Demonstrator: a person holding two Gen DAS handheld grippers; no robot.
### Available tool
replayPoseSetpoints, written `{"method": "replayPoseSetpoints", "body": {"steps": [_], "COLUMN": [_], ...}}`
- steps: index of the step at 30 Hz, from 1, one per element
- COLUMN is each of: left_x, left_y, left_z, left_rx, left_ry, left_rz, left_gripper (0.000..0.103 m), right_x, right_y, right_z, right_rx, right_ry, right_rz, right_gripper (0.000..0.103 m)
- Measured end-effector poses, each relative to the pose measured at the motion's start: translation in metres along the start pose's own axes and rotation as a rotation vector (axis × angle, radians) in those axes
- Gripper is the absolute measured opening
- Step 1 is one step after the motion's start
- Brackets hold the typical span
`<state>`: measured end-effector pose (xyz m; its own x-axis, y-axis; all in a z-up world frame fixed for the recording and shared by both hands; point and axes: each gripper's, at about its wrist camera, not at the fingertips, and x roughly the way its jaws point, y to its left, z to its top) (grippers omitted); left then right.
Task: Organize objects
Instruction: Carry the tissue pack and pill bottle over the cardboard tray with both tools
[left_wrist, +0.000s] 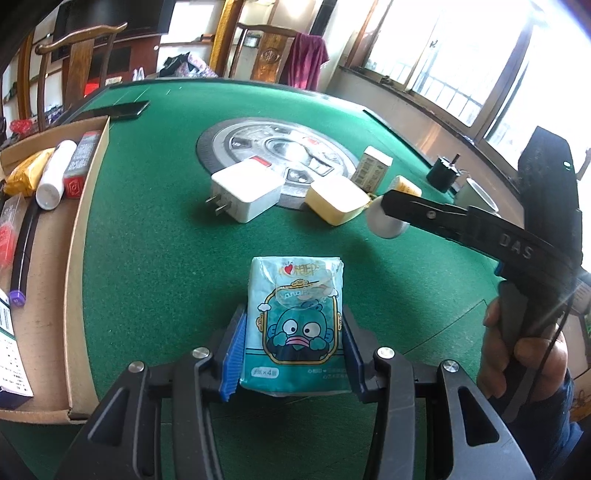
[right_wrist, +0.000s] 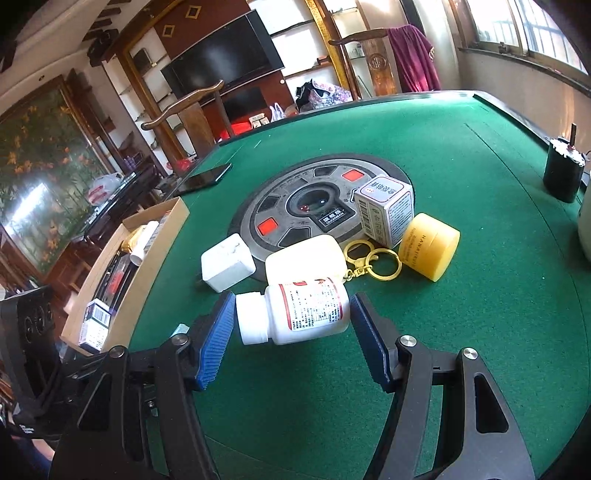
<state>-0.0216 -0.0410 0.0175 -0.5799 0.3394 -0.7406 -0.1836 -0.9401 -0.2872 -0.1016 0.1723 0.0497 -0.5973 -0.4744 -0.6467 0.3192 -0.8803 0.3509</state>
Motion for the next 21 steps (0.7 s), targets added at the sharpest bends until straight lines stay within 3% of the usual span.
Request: {"method": "replayPoseSetpoints", "body": {"steps": [10, 16, 21], "left_x": [-0.028, -0.085, -0.125], "left_y": [-0.002, 0.011, 0.044], "left_z": [-0.005, -0.007, -0.008], "left_rx": [0.006, -0.027, -0.1], "left_ry": [-0.097, -0.19, -0.25], "left_rz": [-0.004, 0.011, 0.046], "left_gripper": [0.046, 0.046, 0.046], "right_x": [-0.013, -0.022, -0.029], "right_y": [-0.001, 0.001, 0.028], "right_z": [0.002, 0.0, -0.008], "right_rx": [-0.01, 0.005, 0.008], "right_ry": [-0.07, -0.1, -0.1], "right_rz": [-0.031, -0.03, 0.043], "right_gripper": [0.064, 0.064, 0.064]}}
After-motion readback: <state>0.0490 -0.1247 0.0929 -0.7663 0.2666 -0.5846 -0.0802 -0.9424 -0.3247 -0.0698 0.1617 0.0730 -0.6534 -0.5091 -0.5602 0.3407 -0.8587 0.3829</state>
